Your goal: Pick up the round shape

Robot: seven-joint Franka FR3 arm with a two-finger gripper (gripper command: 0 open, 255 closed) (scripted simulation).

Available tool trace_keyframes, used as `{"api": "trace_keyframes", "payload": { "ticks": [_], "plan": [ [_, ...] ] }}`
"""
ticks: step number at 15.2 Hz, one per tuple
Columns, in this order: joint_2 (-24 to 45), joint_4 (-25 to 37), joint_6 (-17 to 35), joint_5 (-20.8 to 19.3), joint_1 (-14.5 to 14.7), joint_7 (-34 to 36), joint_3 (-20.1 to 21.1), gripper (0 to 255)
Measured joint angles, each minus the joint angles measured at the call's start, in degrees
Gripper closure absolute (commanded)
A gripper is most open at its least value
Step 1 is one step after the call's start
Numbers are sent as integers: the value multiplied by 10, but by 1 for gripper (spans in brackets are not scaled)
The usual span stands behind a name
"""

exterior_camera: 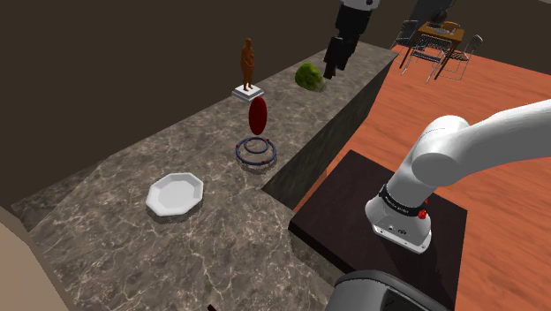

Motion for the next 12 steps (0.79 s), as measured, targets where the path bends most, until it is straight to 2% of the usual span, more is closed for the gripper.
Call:
{"api": "trace_keyframes", "payload": {
  "ticks": [2,4,8,12],
  "plan": [
    [0,-9,14,-1,3,-14,-6,0],
    [2,-39,65,-4,13,-68,-31,0],
    [20,-88,177,-3,41,-206,-96,0],
    [81,-103,292,23,90,-358,-169,0]
  ]
}}
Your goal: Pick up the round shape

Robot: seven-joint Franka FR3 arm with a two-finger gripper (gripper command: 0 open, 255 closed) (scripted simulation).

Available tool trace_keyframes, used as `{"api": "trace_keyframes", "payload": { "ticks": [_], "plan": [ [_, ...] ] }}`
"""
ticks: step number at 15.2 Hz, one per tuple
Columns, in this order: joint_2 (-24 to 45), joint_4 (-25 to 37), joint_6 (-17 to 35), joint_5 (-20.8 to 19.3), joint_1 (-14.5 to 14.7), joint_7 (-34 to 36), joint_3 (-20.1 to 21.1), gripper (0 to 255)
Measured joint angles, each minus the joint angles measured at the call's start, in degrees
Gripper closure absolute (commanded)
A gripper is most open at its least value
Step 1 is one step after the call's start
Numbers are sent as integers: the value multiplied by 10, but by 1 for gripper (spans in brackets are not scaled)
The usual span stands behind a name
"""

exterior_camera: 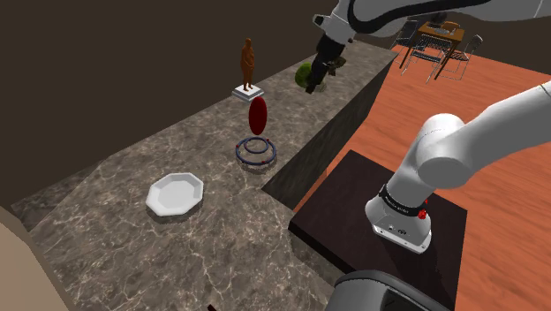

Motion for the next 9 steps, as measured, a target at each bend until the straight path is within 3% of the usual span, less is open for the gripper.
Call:
{"api": "trace_keyframes", "payload": {
  "ticks": [5,9],
  "plan": [
    [100,18,112,87,98,-230,-112,0],
    [190,67,141,216,200,-449,-210,0]
  ]
}}
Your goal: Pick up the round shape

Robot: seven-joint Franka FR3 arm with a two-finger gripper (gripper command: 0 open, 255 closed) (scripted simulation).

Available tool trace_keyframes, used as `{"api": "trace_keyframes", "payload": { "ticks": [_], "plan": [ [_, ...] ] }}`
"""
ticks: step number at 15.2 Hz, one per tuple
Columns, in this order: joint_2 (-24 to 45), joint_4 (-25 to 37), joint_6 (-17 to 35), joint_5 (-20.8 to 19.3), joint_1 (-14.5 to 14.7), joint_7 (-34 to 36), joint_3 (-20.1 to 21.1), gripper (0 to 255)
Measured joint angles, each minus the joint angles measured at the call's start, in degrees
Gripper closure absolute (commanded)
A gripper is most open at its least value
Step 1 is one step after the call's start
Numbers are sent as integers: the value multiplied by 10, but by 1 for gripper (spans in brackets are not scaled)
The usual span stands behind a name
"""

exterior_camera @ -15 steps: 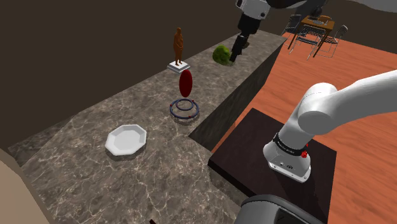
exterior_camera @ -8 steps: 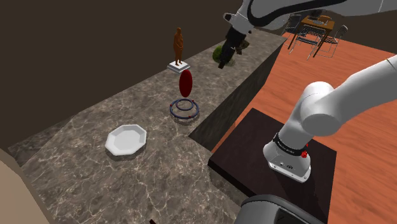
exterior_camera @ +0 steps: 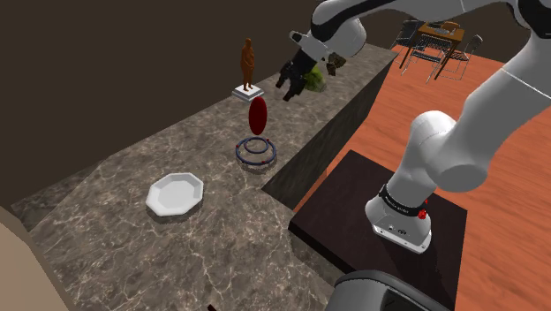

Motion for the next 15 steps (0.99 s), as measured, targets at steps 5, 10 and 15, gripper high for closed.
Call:
{"api": "trace_keyframes", "payload": {
  "ticks": [5,10,15],
  "plan": [
    [145,95,-54,211,81,-287,-75,0],
    [229,139,-95,316,73,-414,-70,0],
    [257,137,-93,354,66,-450,-63,255]
  ]
}}
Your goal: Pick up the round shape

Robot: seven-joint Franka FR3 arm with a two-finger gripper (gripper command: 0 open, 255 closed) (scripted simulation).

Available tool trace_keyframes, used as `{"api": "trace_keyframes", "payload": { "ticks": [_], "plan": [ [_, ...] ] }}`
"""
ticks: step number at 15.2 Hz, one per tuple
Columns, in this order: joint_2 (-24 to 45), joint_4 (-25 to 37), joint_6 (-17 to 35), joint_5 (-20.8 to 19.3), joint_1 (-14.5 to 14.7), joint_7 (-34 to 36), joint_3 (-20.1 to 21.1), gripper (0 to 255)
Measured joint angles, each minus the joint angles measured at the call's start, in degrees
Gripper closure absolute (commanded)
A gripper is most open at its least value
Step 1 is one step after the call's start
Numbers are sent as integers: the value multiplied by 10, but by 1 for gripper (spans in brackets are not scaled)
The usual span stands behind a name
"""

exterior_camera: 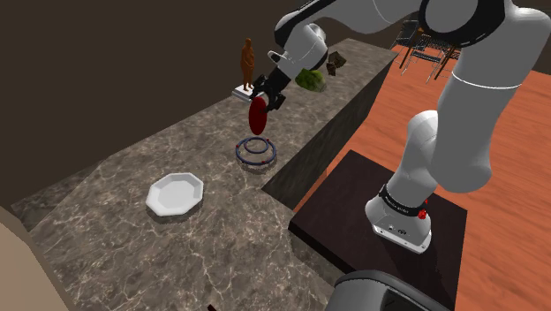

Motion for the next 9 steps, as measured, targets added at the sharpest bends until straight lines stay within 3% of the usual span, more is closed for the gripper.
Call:
{"api": "trace_keyframes", "payload": {
  "ticks": [9],
  "plan": [
    [2,1,0,4,-1,-3,1,255]
  ]
}}
